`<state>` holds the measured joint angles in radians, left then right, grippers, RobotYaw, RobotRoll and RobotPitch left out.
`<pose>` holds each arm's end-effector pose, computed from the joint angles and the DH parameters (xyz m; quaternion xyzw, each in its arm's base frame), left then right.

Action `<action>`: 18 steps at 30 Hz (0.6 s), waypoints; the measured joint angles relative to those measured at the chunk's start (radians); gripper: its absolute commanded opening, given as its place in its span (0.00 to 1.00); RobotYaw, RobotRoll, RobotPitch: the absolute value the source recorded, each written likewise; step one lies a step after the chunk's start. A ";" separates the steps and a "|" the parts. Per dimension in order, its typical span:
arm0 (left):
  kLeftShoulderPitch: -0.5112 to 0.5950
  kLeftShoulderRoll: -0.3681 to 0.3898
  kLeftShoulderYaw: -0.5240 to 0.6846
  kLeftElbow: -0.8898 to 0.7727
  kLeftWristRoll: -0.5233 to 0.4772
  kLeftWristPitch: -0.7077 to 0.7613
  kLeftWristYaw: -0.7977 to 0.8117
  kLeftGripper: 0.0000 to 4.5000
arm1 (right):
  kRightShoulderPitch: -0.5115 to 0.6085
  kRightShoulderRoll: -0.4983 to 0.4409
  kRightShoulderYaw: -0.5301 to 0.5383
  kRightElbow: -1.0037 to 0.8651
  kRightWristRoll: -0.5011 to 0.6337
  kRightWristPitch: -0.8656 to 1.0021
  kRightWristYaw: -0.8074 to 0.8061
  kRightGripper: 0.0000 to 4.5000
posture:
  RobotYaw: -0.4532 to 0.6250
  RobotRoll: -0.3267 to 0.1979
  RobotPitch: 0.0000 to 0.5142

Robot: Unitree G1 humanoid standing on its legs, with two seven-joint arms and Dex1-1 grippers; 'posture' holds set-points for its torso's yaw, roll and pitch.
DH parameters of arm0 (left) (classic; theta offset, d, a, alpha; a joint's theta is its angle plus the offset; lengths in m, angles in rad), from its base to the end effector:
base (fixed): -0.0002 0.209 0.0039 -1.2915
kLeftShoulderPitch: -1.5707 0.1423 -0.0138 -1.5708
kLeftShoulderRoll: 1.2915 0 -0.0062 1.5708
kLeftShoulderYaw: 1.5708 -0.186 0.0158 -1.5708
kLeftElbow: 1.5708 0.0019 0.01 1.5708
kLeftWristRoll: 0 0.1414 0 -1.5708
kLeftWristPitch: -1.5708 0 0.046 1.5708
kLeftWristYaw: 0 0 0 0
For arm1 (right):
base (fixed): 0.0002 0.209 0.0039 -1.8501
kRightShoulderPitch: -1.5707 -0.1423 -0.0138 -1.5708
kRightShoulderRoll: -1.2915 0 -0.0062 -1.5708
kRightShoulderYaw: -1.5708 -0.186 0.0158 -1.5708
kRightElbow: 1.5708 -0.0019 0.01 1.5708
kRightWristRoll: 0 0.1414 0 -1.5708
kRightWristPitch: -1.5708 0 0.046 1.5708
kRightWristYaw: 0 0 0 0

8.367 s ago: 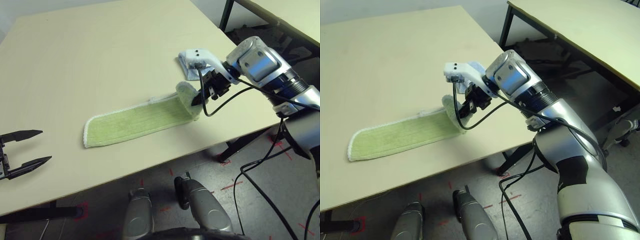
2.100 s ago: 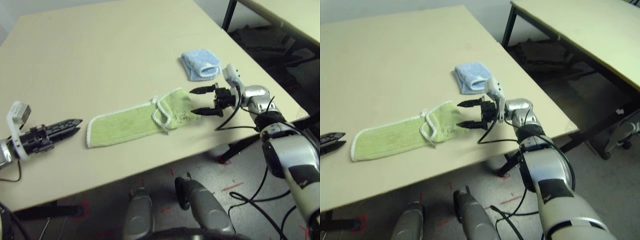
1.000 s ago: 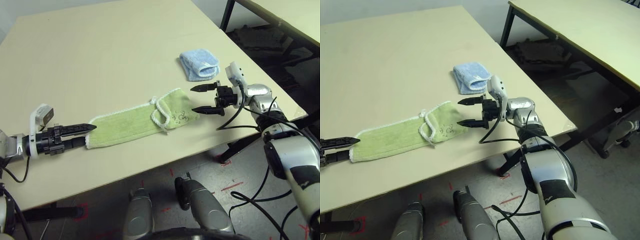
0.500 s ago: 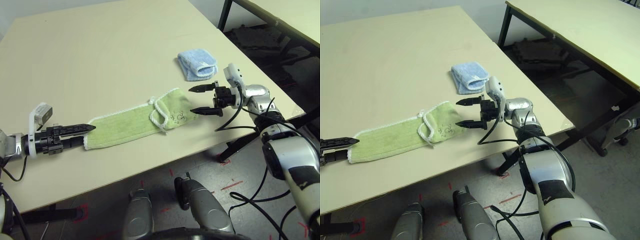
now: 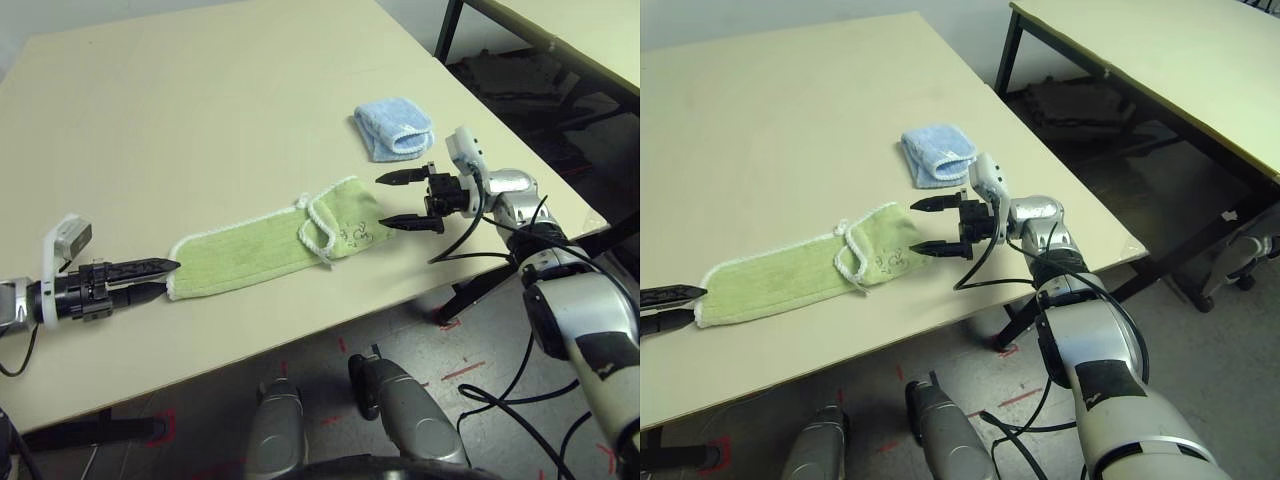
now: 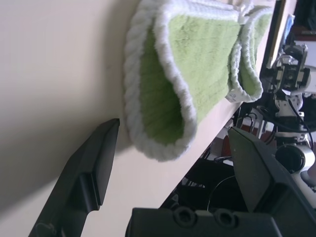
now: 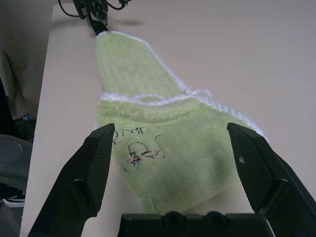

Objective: Fold the towel and set it aside.

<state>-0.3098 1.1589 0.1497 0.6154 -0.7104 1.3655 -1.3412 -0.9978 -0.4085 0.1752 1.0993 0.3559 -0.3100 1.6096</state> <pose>0.1799 0.4096 0.1514 -0.4029 0.4207 -0.2301 0.7796 0.3628 -0.2055 0.1537 -0.1264 -0.0199 0.7022 0.7003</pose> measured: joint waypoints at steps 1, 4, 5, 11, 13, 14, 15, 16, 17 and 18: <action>-0.002 0.000 0.000 0.004 0.001 0.002 0.000 0.99 | 0.000 0.000 0.000 0.000 0.000 -0.001 0.000 1.00 | 0.31 0.62 0.35; -0.022 -0.008 -0.004 0.008 0.004 0.018 0.010 0.99 | 0.000 0.002 0.000 0.001 0.000 -0.005 0.000 1.00 | 0.31 0.62 0.35; -0.030 -0.015 -0.004 0.008 0.005 0.025 0.015 0.99 | 0.000 0.002 0.000 0.002 0.000 -0.006 0.000 1.00 | 0.31 0.62 0.35; -0.063 -0.051 -0.006 0.007 0.006 0.049 0.047 0.99 | 0.000 0.001 0.000 0.004 0.000 -0.008 0.000 1.00 | 0.31 0.62 0.35; -0.080 -0.068 -0.006 0.007 0.007 0.052 0.060 0.99 | 0.000 -0.003 -0.001 0.004 0.000 -0.009 0.000 1.00 | 0.30 0.62 0.35; -0.087 -0.076 -0.007 0.007 0.007 0.053 0.066 0.99 | 0.000 -0.003 -0.001 0.004 0.000 -0.009 0.000 1.00 | 0.30 0.62 0.35; -0.092 -0.081 -0.007 0.007 0.007 0.054 0.070 0.99 | 0.000 -0.003 -0.001 0.004 0.000 -0.010 0.000 1.00 | 0.30 0.62 0.35; -0.098 -0.085 -0.007 0.007 0.008 0.054 0.074 0.99 | 0.000 -0.003 -0.001 0.004 0.000 -0.010 0.000 1.00 | 0.30 0.62 0.35; -0.103 -0.089 -0.007 0.009 0.009 0.054 0.079 0.99 | 0.000 -0.004 -0.001 0.004 0.000 -0.010 0.000 1.00 | 0.30 0.62 0.35; -0.109 -0.095 -0.007 0.012 0.010 0.053 0.083 0.99 | 0.000 -0.004 -0.001 0.004 0.000 -0.010 0.000 1.00 | 0.30 0.62 0.35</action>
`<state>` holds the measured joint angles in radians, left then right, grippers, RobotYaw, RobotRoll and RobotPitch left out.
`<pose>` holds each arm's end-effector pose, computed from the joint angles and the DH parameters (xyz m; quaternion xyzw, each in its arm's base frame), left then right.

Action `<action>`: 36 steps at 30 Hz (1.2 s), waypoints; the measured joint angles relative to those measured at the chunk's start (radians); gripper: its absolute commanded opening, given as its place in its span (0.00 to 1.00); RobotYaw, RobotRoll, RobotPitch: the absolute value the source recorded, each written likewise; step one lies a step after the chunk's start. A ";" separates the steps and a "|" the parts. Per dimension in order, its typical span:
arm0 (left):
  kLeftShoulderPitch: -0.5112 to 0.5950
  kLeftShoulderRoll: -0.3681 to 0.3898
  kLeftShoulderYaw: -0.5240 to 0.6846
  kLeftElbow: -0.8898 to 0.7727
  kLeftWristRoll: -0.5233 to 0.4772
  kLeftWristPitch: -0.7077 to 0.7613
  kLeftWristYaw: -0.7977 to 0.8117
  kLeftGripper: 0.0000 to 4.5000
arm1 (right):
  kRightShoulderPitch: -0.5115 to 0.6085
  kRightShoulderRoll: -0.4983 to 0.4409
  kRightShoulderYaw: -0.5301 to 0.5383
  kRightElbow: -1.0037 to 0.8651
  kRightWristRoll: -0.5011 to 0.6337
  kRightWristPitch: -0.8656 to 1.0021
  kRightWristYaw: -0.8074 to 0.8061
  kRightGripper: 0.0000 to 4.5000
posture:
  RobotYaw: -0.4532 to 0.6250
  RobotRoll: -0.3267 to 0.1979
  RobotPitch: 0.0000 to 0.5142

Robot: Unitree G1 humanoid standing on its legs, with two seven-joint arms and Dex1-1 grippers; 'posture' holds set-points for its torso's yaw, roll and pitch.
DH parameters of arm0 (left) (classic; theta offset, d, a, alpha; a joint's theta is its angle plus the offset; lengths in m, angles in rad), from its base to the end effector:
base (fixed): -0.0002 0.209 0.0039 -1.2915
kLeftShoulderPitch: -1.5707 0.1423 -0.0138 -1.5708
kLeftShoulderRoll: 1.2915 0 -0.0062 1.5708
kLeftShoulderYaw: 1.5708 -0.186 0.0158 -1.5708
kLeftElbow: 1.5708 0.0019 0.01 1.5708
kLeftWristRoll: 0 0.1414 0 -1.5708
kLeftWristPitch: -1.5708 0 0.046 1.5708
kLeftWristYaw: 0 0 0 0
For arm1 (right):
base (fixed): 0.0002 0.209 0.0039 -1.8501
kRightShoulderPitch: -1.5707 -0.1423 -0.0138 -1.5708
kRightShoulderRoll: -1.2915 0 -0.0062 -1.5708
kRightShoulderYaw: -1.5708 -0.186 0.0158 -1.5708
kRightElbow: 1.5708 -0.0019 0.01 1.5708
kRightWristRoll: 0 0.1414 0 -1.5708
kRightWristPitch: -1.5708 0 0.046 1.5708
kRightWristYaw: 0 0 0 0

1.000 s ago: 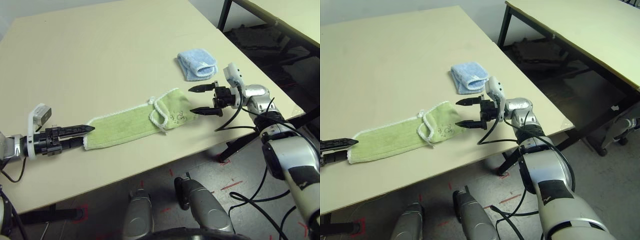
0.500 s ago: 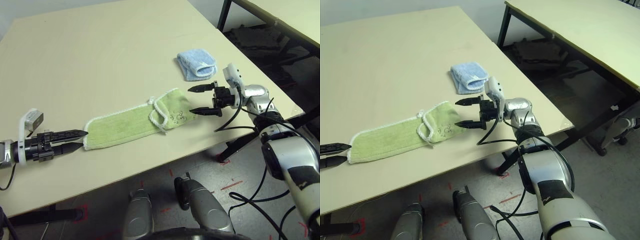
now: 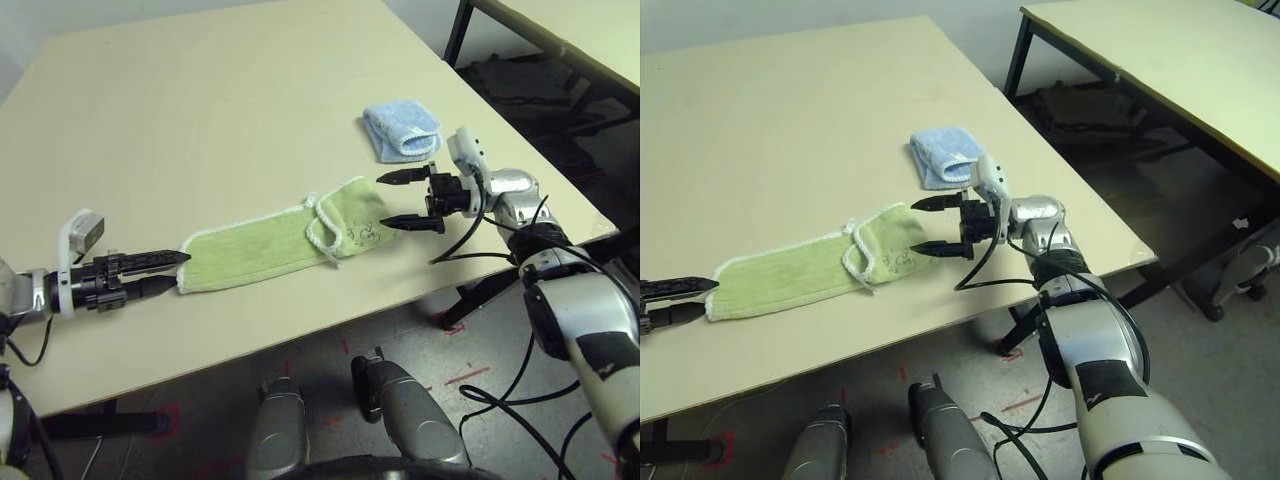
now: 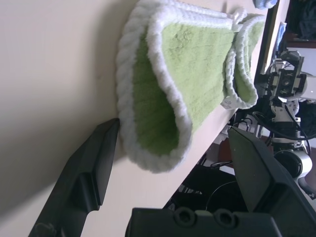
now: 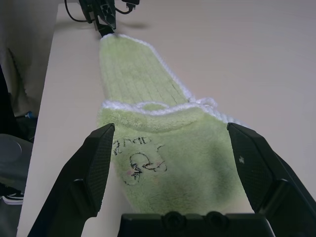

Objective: Fold the towel and set it aside.

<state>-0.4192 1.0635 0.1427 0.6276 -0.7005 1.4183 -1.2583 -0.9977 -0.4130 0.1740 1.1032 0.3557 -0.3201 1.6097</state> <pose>0.2029 0.3901 0.1437 -0.4151 0.4198 -0.2451 0.7690 0.3625 -0.2074 0.1541 -0.1299 -0.0215 0.7002 0.7017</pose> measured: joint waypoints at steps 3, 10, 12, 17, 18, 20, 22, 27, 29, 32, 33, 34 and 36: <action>-0.029 -0.023 0.000 0.013 0.005 -0.001 0.016 0.99 | 0.000 0.000 0.000 0.000 0.000 -0.001 0.000 1.00 | 0.30 0.62 0.35; -0.038 -0.037 0.000 0.014 0.004 0.002 0.023 0.99 | 0.000 -0.001 0.000 0.000 0.000 -0.004 0.000 1.00 | 0.30 0.62 0.35; -0.038 -0.037 0.000 0.014 0.003 0.003 0.023 0.99 | 0.000 -0.001 0.000 0.000 0.000 -0.006 0.000 1.00 | 0.30 0.62 0.34; -0.032 -0.041 0.005 0.012 0.002 -0.005 0.023 0.99 | 0.000 -0.002 0.000 0.001 0.000 -0.009 0.000 1.00 | 0.30 0.62 0.34; -0.027 -0.042 0.006 0.008 0.002 -0.014 0.023 0.99 | 0.000 -0.002 0.000 0.001 0.000 -0.009 0.000 1.00 | 0.30 0.62 0.34; -0.021 -0.044 0.008 -0.001 0.002 -0.024 0.022 0.99 | 0.000 -0.001 0.000 0.001 0.000 -0.010 0.000 1.00 | 0.30 0.62 0.34; -0.016 -0.046 0.012 -0.003 -0.001 -0.028 0.021 0.99 | 0.000 -0.002 0.000 0.001 0.000 -0.010 0.000 1.00 | 0.30 0.62 0.34; -0.017 -0.063 0.028 -0.005 -0.004 -0.028 0.032 0.99 | 0.000 -0.001 0.000 0.001 0.000 -0.012 0.000 1.00 | 0.29 0.62 0.33; -0.017 -0.070 0.035 -0.008 -0.004 -0.031 0.039 0.91 | 0.000 -0.001 0.000 0.001 0.000 -0.014 0.000 1.00 | 0.29 0.62 0.33; -0.017 -0.090 0.051 -0.008 -0.001 -0.046 0.071 0.73 | 0.000 -0.001 0.000 0.001 0.000 -0.018 0.000 1.00 | 0.29 0.62 0.33; -0.017 -0.095 0.054 -0.008 -0.001 -0.048 0.080 0.65 | 0.000 -0.001 0.000 0.001 0.000 -0.018 0.000 1.00 | 0.29 0.62 0.33; -0.017 -0.097 0.054 -0.008 -0.001 -0.048 0.087 0.57 | 0.000 -0.001 0.000 0.001 0.000 -0.019 0.000 1.00 | 0.29 0.62 0.33; -0.017 -0.100 0.054 -0.007 0.000 -0.047 0.097 0.42 | 0.000 -0.001 0.000 0.001 0.000 -0.020 0.000 1.00 | 0.29 0.62 0.33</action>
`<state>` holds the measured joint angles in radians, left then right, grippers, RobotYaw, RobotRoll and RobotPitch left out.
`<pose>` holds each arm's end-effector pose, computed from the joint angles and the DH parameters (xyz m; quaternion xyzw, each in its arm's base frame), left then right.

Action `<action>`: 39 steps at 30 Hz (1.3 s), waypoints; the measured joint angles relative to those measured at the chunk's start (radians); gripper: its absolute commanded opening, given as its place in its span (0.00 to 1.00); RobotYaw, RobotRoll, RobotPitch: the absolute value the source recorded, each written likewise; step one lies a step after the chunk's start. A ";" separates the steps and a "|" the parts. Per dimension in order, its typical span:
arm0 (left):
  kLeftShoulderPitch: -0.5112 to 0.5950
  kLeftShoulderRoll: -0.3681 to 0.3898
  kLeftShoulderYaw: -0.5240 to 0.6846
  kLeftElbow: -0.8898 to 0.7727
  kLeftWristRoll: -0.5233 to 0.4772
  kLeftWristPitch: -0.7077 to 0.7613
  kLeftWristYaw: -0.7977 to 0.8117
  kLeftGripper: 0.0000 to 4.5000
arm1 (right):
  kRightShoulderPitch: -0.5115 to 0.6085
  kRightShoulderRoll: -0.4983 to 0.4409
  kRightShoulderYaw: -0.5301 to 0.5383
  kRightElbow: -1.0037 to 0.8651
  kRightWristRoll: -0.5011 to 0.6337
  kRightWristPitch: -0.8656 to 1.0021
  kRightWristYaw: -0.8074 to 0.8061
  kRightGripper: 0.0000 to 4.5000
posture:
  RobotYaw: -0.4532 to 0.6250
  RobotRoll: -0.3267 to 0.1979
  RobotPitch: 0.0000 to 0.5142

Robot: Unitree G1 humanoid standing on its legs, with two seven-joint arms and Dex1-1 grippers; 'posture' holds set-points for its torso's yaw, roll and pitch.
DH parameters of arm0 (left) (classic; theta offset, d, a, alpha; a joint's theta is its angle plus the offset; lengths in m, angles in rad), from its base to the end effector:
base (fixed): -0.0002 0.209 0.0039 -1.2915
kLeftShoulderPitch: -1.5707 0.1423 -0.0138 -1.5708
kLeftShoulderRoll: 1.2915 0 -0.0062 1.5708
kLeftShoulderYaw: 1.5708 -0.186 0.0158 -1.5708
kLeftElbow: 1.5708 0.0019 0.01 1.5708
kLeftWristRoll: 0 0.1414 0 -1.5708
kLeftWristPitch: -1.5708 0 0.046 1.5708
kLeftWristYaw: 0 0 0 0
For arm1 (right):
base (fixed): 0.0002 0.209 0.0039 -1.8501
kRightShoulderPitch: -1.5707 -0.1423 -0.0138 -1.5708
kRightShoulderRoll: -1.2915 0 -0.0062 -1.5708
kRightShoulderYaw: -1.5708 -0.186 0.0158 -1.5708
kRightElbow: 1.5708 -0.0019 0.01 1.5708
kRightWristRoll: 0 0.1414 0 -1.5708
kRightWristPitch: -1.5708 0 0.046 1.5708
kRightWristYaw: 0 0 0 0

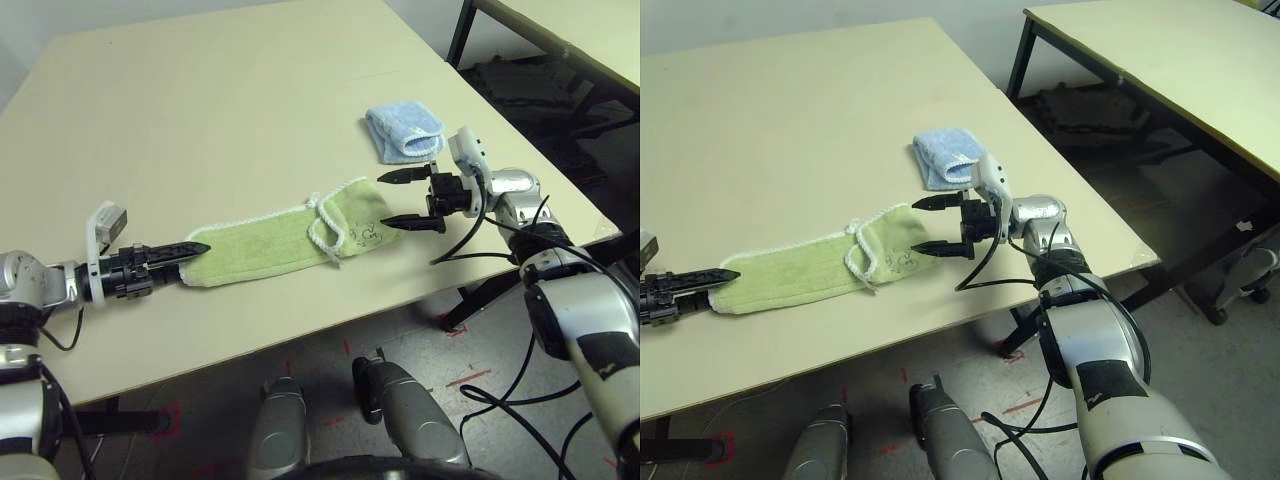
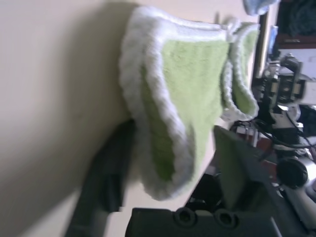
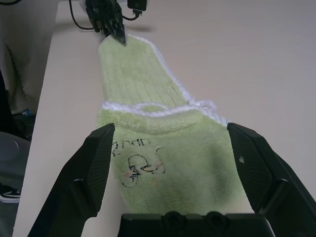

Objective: Fold the towel and set it aside.

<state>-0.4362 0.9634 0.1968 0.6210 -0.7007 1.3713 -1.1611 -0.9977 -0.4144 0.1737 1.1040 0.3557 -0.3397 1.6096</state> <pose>0.2155 0.3758 0.1291 -0.4093 0.3990 -0.2549 0.7799 0.3622 -0.2078 0.1550 -0.1371 -0.0277 0.6993 0.7010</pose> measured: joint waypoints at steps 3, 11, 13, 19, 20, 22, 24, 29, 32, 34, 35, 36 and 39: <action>0.000 -0.010 0.000 0.007 0.000 0.007 0.012 0.19 | 0.000 0.000 0.000 0.001 0.000 -0.001 0.000 1.00 | 0.29 0.62 0.33; 0.024 0.010 0.000 0.003 -0.006 0.028 0.003 0.01 | 0.000 0.000 0.000 0.003 -0.001 -0.008 0.000 1.00 | 0.30 0.62 0.33; 0.046 0.032 -0.001 -0.006 -0.008 0.038 -0.013 0.01 | 0.000 0.000 0.000 0.004 -0.001 -0.008 0.000 1.00 | 0.30 0.62 0.33; 0.154 0.166 0.000 -0.055 -0.028 0.068 -0.078 0.01 | -0.001 -0.001 0.000 0.010 -0.003 -0.009 0.000 1.00 | 0.32 0.62 0.34; 0.176 0.190 0.002 -0.062 -0.031 0.069 -0.090 0.01 | -0.001 -0.001 0.000 0.011 -0.003 -0.009 0.000 1.00 | 0.32 0.62 0.34; 0.227 0.228 0.010 -0.077 -0.039 0.070 -0.110 0.01 | -0.001 0.000 0.001 0.012 -0.004 -0.009 0.000 1.00 | 0.33 0.62 0.34; 0.282 0.258 0.027 -0.084 -0.048 0.069 -0.128 0.01 | -0.001 0.001 0.002 0.012 -0.004 -0.009 0.000 1.00 | 0.33 0.62 0.34; 0.396 0.336 0.066 -0.091 -0.052 0.037 -0.184 0.01 | -0.001 0.003 0.006 0.013 -0.004 -0.008 0.000 1.00 | 0.34 0.62 0.34; 0.460 0.374 0.083 -0.083 -0.047 0.005 -0.219 0.01 | -0.001 0.002 0.007 0.014 -0.004 -0.008 0.000 1.00 | 0.34 0.62 0.34; 0.488 0.401 0.095 -0.051 -0.040 -0.022 -0.244 0.01 | -0.001 0.002 0.008 0.014 -0.004 -0.008 0.000 1.00 | 0.35 0.62 0.35; 0.495 0.415 0.101 -0.028 -0.032 -0.038 -0.254 0.01 | -0.001 0.001 0.008 0.014 -0.003 -0.008 0.000 1.00 | 0.35 0.62 0.35; 0.499 0.431 0.104 -0.008 -0.026 -0.053 -0.265 0.01 | -0.001 0.000 0.008 0.014 -0.003 -0.008 0.000 1.00 | 0.35 0.62 0.35; 0.487 0.445 0.110 0.068 0.004 -0.122 -0.292 0.01 | -0.001 0.001 0.008 0.014 -0.003 -0.007 0.000 1.00 | 0.35 0.62 0.35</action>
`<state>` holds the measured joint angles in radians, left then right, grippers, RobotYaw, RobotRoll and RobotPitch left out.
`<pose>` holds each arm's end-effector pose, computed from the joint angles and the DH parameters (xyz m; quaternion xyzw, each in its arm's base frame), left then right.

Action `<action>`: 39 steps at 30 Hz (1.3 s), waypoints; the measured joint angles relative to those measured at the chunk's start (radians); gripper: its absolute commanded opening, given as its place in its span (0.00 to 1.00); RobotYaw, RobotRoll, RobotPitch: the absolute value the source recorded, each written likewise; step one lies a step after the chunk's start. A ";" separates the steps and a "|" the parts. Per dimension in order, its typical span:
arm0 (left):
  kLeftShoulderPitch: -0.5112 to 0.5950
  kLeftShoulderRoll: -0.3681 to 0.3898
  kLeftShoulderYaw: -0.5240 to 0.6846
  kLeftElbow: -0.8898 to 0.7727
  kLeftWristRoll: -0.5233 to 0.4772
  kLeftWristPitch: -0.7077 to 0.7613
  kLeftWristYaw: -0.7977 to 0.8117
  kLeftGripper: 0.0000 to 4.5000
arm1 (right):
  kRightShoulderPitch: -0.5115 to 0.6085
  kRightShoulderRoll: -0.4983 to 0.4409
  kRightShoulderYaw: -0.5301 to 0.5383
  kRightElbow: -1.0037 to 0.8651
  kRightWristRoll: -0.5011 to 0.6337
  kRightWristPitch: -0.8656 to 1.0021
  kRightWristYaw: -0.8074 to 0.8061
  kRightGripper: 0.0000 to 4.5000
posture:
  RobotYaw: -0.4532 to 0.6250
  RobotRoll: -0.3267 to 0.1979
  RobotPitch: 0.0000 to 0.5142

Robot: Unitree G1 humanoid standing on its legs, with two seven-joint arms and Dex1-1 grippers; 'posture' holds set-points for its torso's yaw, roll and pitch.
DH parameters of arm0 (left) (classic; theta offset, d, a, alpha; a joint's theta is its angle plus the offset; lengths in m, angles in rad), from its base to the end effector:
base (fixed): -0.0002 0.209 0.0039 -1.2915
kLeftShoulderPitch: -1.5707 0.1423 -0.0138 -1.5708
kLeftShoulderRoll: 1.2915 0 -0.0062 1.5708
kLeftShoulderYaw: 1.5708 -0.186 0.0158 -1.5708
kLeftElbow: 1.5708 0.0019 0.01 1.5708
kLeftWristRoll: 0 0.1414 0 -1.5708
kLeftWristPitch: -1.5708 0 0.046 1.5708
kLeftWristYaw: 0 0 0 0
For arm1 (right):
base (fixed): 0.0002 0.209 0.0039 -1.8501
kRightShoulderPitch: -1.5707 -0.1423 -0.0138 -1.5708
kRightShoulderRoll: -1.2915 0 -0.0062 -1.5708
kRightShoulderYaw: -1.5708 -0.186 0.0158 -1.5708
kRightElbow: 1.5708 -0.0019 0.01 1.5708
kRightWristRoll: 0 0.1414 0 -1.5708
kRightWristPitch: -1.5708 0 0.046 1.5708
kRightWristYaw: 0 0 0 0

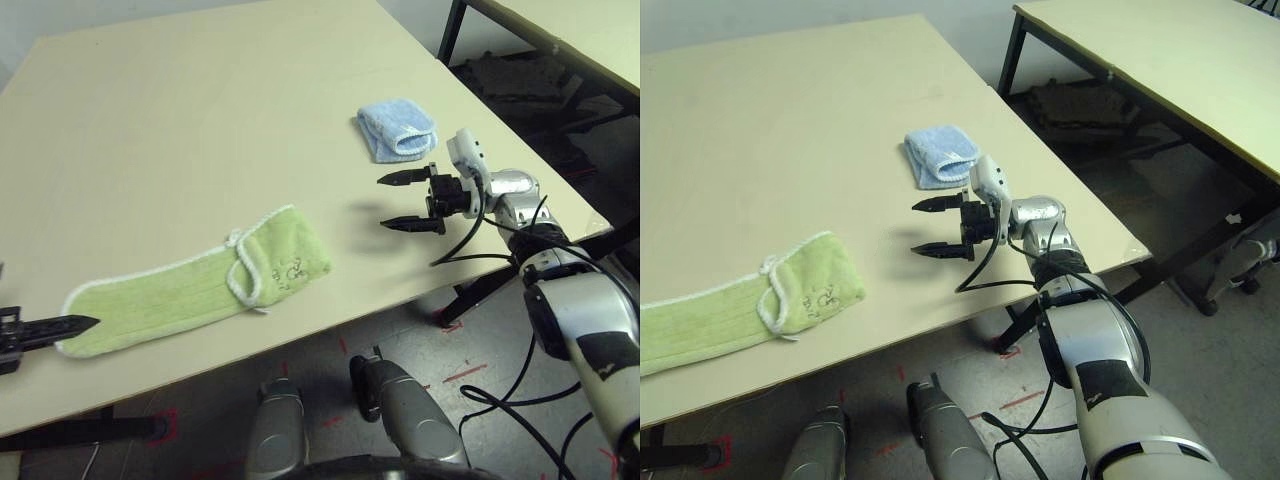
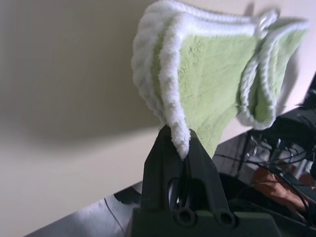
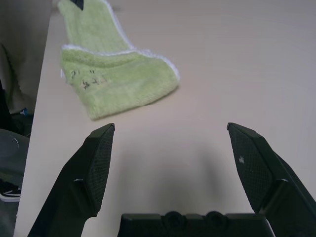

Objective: Fold the towel and set it aside.

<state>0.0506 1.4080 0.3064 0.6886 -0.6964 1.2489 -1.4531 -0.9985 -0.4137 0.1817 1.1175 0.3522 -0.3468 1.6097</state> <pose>0.1083 0.4588 0.1919 -0.3638 0.4394 -0.1101 0.8139 0.3621 -0.2078 0.1530 -0.1383 -0.0219 0.6998 0.7005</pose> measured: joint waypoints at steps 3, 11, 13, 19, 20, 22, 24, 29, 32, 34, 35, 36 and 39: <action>-0.057 -0.006 0.000 0.066 0.035 -0.056 0.003 0.01 | 0.000 0.000 0.000 0.000 0.000 0.001 0.000 1.00 | 0.35 0.62 0.35; -0.107 -0.039 -0.041 0.016 0.075 -0.065 -0.006 0.01 | 0.001 -0.003 0.000 -0.001 0.001 0.011 0.000 1.00 | 0.33 0.62 0.35; -0.101 -0.039 -0.040 -0.045 0.064 -0.030 -0.011 0.01 | 0.001 -0.004 0.000 -0.001 0.001 0.012 0.000 1.00 | 0.33 0.62 0.35; -0.162 -0.022 0.028 -0.282 -0.058 0.181 0.013 0.01 | 0.017 -0.006 0.000 -0.005 0.002 0.013 0.000 1.00 | 0.33 0.62 0.34; -0.184 -0.021 0.042 -0.317 -0.079 0.218 0.024 0.01 | 0.022 -0.005 0.000 -0.005 0.002 0.013 0.000 1.00 | 0.33 0.62 0.34; -0.226 -0.023 0.066 -0.369 -0.112 0.277 0.053 0.01 | 0.023 -0.005 0.000 -0.005 0.002 0.013 0.000 1.00 | 0.33 0.62 0.34; -0.263 -0.038 0.078 -0.397 -0.134 0.320 0.087 0.01 | 0.024 -0.006 0.000 -0.005 0.002 0.013 0.000 1.00 | 0.33 0.62 0.33; -0.331 -0.076 0.064 -0.465 -0.228 0.353 0.171 0.01 | 0.024 -0.008 0.008 -0.006 0.003 0.021 0.000 1.00 | 0.33 0.62 0.33; -0.393 -0.102 0.034 -0.482 -0.290 0.355 0.228 0.01 | 0.024 -0.007 0.017 -0.010 0.004 0.024 0.000 1.00 | 0.32 0.62 0.33; -0.437 -0.142 0.009 -0.486 -0.328 0.355 0.288 0.01 | 0.024 -0.008 0.020 -0.010 0.006 0.027 0.000 1.00 | 0.32 0.62 0.33; -0.452 -0.160 0.001 -0.489 -0.342 0.355 0.312 0.01 | 0.025 -0.008 0.021 -0.011 0.006 0.028 0.000 1.00 | 0.32 0.62 0.33; -0.471 -0.186 -0.011 -0.495 -0.364 0.355 0.346 0.01 | 0.025 -0.007 0.021 -0.012 0.008 0.028 0.000 1.00 | 0.32 0.62 0.33; -0.513 -0.242 -0.030 -0.497 -0.428 0.355 0.429 0.01 | 0.025 -0.007 0.022 -0.013 0.011 0.028 0.000 1.00 | 0.31 0.62 0.33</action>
<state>-0.4625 1.1655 0.2769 0.1917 -1.1245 1.6041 -1.0244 -0.9734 -0.4205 0.2033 1.1048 0.3632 -0.3190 1.6097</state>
